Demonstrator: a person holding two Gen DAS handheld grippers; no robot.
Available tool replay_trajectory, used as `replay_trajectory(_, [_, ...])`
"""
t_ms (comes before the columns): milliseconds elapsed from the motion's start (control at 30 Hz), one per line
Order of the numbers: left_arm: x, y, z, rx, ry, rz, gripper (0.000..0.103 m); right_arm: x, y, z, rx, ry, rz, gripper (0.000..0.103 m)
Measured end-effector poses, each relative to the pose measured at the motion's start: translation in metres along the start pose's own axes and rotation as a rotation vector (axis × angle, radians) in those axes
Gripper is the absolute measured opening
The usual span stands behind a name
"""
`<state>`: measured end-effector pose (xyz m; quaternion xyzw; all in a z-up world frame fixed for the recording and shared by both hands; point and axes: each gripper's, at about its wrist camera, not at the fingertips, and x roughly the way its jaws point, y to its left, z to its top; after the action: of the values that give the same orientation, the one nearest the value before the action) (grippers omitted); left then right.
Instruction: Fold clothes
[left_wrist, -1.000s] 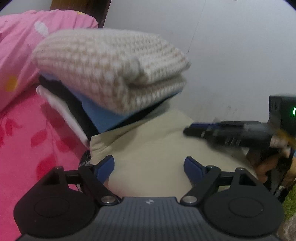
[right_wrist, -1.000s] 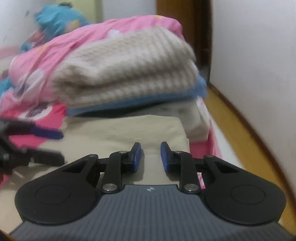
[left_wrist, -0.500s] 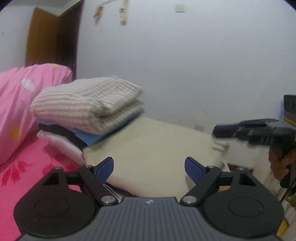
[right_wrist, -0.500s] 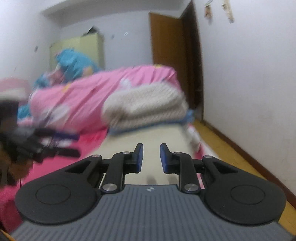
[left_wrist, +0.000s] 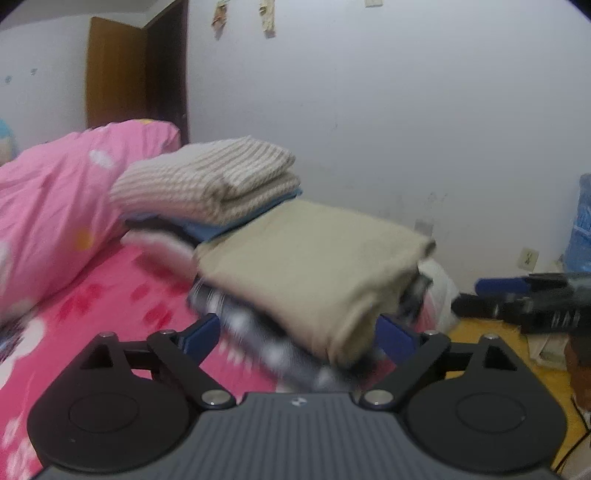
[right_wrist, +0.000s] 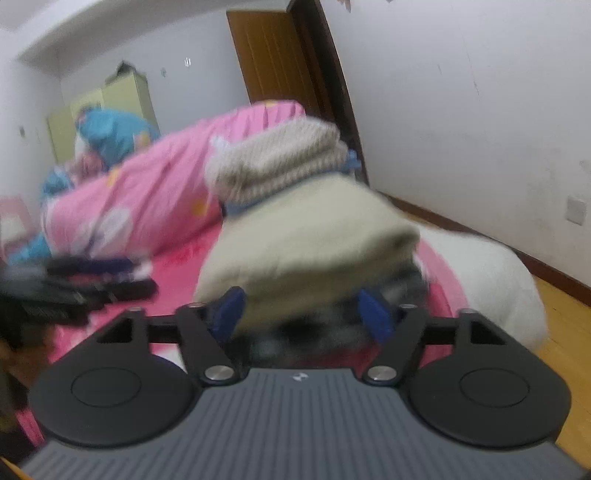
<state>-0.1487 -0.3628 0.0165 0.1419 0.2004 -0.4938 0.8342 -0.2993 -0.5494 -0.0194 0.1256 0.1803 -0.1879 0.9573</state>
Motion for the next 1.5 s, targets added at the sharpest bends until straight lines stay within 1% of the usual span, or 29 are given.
replay_trajectory(33, [-0.012, -0.001, -0.007, -0.006, 0.006, 0.009, 0.096, -0.007, 0.009, -0.009, -0.012, 0.013, -0.016, 0.083])
replay_trajectory(100, [-0.037, -0.001, -0.018, -0.029, 0.0, 0.02, 0.1, -0.02, 0.027, -0.026, -0.037, 0.038, -0.047, 0.085])
replay_trajectory(133, [-0.05, 0.0, -0.024, -0.048, -0.011, 0.028, 0.102, -0.025, 0.035, -0.032, -0.052, 0.047, -0.058, 0.091])
replay_trajectory(167, [-0.061, 0.002, -0.028, -0.07, -0.021, 0.039, 0.102, -0.029, 0.043, -0.039, -0.061, 0.055, -0.065, 0.095])
replay_trajectory(267, [-0.087, 0.011, -0.036, -0.147, -0.012, 0.065, 0.103, -0.036, 0.068, -0.049, -0.085, 0.076, -0.097, 0.101])
replay_trajectory(333, [-0.103, 0.018, -0.038, -0.182, -0.008, 0.072, 0.103, -0.044, 0.085, -0.05, -0.1, 0.066, -0.109, 0.102])
replay_trajectory(367, [-0.11, 0.021, -0.039, -0.194, -0.008, 0.084, 0.103, -0.055, 0.089, -0.051, -0.103, 0.05, -0.109, 0.102])
replay_trajectory(433, [-0.124, 0.023, -0.04, -0.201, -0.009, 0.133, 0.103, -0.071, 0.099, -0.047, -0.098, 0.032, -0.105, 0.102])
replay_trajectory(533, [-0.145, 0.026, -0.04, -0.225, -0.025, 0.184, 0.103, -0.082, 0.111, -0.038, -0.07, 0.029, -0.133, 0.102])
replay_trajectory(633, [-0.161, 0.028, -0.041, -0.249, -0.045, 0.2, 0.103, -0.091, 0.118, -0.031, -0.025, 0.037, -0.143, 0.102])
replay_trajectory(700, [-0.166, 0.028, -0.042, -0.263, -0.037, 0.214, 0.103, -0.094, 0.121, -0.028, -0.009, 0.037, -0.169, 0.102])
replay_trajectory(833, [-0.165, 0.026, -0.046, -0.265, -0.013, 0.221, 0.103, -0.098, 0.133, -0.027, -0.032, 0.06, -0.294, 0.102])
replay_trajectory(967, [-0.157, 0.019, -0.048, -0.228, 0.016, 0.247, 0.103, -0.106, 0.134, -0.03, -0.017, 0.072, -0.32, 0.102])
replay_trajectory(1067, [-0.151, 0.015, -0.051, -0.21, 0.04, 0.227, 0.103, -0.11, 0.127, -0.032, 0.053, 0.1, -0.327, 0.102])
replay_trajectory(1167, [-0.145, 0.008, -0.054, -0.188, 0.058, 0.22, 0.103, -0.111, 0.126, -0.035, 0.065, 0.119, -0.373, 0.102])
replay_trajectory(1300, [-0.139, 0.002, -0.056, -0.179, 0.078, 0.208, 0.103, -0.11, 0.134, -0.036, -0.002, 0.14, -0.427, 0.102])
replay_trajectory(1400, [-0.137, 0.003, -0.057, -0.21, 0.087, 0.214, 0.103, -0.109, 0.143, -0.036, -0.065, 0.14, -0.457, 0.102])
replay_trajectory(1500, [-0.136, 0.005, -0.058, -0.227, 0.086, 0.221, 0.103, -0.106, 0.152, -0.034, -0.119, 0.138, -0.469, 0.102])
